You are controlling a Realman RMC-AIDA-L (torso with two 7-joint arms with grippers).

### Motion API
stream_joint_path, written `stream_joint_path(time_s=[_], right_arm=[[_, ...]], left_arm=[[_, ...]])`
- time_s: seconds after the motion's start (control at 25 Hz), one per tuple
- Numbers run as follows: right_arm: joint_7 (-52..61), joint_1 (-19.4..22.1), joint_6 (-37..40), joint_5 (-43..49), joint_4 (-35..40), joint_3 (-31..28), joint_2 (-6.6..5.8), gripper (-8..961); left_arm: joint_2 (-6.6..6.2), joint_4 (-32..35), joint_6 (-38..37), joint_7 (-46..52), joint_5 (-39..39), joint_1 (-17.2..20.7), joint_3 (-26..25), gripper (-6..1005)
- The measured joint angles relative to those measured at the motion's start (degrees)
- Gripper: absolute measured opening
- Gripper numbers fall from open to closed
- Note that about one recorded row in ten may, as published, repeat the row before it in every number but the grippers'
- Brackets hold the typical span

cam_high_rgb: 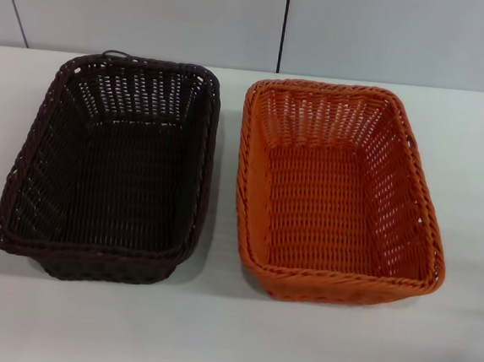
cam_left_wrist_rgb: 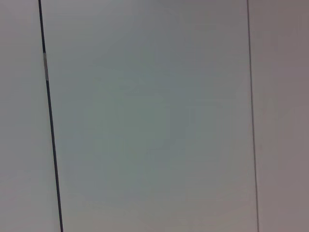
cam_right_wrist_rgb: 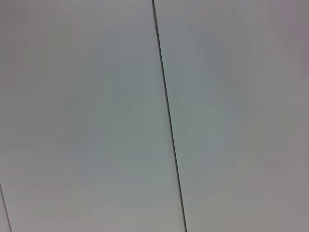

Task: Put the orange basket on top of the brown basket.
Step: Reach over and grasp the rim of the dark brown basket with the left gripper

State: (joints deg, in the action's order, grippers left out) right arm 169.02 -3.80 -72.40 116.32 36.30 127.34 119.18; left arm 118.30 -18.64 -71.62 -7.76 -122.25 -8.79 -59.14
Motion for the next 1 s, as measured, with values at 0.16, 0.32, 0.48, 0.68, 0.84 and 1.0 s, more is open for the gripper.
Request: stream_joint_path(time_s=[0.16,0.32,0.48,0.68,0.84,1.0], right_arm=[[0.06,-0.02,0.02,-0.05,0.20,0.00,0.00,710],[0.08,-0.26,0.05,-0.08,0.20,0.00,0.00,710],[0.11,-0.34,0.08,-0.11,0.18,0.00,0.00,710],[0.14,-0.58,0.22,-0.14,0.34,0.00,-0.01,710],[0.20,-0.84,0.27,-0.14,0.49,0.00,-0.08,710],[0.22,-1.22,0.88,-0.15,0.50,0.04,-0.09,709]], left_arm=[[0.00,0.00,0.00,-0.02,0.00,0.00,0.00,704],[0.00,0.00,0.00,-0.02,0.00,0.01,-0.01,703],[-0.08,-0.08,0.21,-0.01,0.01,-0.06,0.41,702],[-2.41,-7.01,8.39,-2.97,-0.77,-0.04,2.90,701],[-5.76,-23.62,21.51,-12.28,-4.25,3.92,0.59,700],[-7.00,-43.40,41.70,-21.59,-7.75,9.16,-7.81,692]])
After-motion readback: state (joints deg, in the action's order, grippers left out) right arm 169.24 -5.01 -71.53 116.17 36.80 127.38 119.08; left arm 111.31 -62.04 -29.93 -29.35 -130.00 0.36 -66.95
